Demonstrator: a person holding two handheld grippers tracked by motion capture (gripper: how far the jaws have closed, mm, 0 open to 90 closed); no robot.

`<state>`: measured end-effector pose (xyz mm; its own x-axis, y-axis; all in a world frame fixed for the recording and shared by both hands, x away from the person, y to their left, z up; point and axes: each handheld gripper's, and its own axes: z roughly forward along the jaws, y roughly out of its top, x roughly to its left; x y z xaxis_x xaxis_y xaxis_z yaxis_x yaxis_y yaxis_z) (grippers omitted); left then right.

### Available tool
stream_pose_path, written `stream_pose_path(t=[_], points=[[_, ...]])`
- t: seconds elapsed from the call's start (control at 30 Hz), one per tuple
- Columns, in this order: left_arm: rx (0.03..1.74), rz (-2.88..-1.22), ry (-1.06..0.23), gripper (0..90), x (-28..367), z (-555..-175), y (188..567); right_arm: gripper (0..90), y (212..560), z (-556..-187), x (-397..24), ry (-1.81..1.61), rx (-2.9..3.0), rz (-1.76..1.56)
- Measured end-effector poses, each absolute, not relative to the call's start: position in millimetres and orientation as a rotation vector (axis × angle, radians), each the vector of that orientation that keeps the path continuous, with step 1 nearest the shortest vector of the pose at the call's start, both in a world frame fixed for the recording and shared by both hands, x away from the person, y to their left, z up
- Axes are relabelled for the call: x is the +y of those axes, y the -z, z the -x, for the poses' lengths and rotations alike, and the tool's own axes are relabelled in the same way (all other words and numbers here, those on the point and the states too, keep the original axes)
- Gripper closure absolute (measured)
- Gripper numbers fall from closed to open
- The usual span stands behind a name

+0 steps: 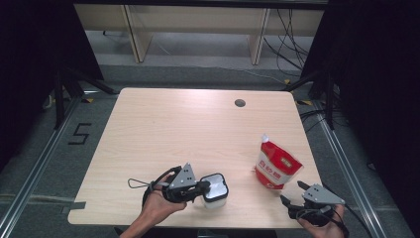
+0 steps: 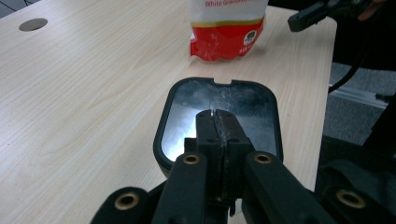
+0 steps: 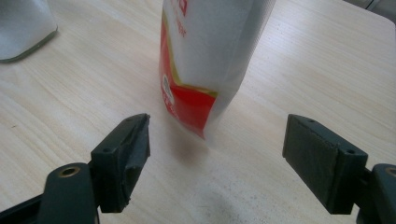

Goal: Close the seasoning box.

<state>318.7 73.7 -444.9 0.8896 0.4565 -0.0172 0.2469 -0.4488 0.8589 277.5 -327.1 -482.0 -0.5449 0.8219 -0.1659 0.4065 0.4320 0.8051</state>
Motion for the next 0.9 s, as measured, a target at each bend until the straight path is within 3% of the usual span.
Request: stream_pose_path(t=[0.57,0.9], points=[[0.607,-1.954,-0.263,39.2,121,-314,430,24.5,482,-278,-328,-0.998,2.136,-1.045],[0.692,-1.927,-0.287,29.2,153,-303,449,24.6,482,-278,-328,-0.998,2.136,-1.045]])
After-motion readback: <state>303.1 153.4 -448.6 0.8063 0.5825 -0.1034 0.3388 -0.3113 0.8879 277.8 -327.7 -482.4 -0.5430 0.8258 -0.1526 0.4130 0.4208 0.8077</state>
